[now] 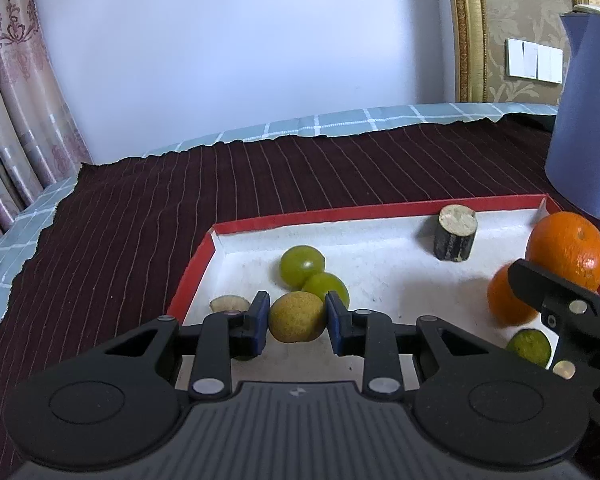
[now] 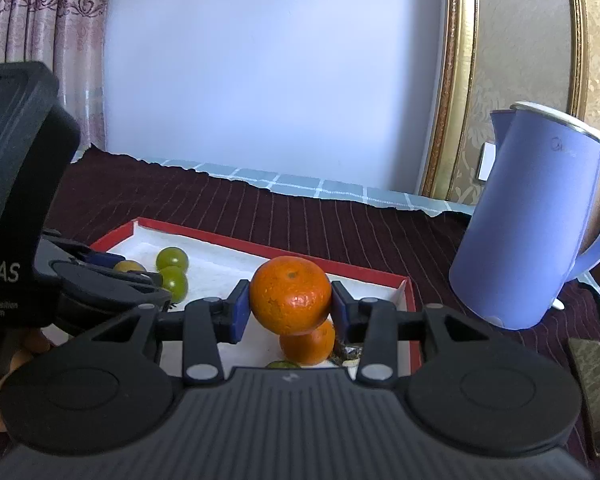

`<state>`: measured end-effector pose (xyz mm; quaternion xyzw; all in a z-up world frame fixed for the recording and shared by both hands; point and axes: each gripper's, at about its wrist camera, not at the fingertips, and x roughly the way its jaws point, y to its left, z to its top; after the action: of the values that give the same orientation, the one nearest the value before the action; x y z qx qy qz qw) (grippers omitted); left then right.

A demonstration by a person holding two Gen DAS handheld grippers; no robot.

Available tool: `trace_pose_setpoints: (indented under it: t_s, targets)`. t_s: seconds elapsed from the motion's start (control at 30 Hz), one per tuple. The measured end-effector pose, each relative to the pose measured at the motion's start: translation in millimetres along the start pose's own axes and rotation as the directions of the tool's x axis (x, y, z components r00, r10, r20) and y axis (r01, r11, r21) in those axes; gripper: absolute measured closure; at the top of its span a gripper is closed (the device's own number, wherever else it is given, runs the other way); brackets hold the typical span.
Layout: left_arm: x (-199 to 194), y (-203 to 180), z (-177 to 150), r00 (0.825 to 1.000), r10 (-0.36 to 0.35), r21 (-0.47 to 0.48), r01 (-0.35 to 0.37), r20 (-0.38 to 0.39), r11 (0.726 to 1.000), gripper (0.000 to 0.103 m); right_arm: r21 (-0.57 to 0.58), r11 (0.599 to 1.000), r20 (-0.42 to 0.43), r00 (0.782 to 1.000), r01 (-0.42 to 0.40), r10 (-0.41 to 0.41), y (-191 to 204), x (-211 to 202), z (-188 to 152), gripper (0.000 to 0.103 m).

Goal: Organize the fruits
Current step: 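Carry the tan fruit and orange over the red tray with both grippers, then open the left gripper to drop the tan fruit while the right releases the orange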

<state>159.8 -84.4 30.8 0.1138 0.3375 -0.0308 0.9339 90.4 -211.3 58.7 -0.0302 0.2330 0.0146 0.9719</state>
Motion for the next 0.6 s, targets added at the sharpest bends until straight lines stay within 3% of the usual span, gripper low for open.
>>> trace_pose_setpoints:
  t_s: [0.6]
  targets:
    - [17.1, -4.2, 17.2, 1.0, 0.0, -0.002, 0.0, -0.016, 1.0, 0.074, 0.033, 0.999, -0.028, 0.999, 0.019, -0.018, -9.6, 28.2, 6.1, 0.063]
